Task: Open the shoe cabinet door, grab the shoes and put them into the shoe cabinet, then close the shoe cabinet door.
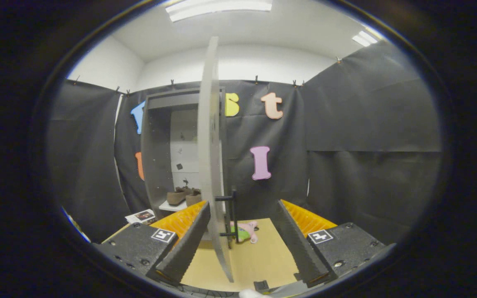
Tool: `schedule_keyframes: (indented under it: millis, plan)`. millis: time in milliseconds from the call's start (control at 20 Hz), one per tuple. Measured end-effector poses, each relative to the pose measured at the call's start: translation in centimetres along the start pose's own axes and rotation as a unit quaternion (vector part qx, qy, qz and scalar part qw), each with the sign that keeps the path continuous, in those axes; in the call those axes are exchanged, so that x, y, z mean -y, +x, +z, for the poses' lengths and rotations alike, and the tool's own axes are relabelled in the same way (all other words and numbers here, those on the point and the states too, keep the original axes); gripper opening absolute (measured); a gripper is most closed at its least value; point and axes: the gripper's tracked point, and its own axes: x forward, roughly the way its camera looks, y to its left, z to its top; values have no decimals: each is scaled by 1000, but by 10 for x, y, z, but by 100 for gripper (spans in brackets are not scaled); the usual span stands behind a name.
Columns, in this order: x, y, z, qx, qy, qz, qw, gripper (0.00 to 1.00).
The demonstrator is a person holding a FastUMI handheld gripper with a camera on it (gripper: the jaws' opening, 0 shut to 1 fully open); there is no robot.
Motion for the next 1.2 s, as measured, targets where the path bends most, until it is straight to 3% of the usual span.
schedule_keyframes:
  millis: [300, 650, 1200]
  plan:
    - [25, 39, -14, -28, 18, 54, 998, 100]
    - [7, 58, -24, -44, 1, 161, 986, 96]
    - [-42, 51, -33, -56, 3, 193, 979, 96]
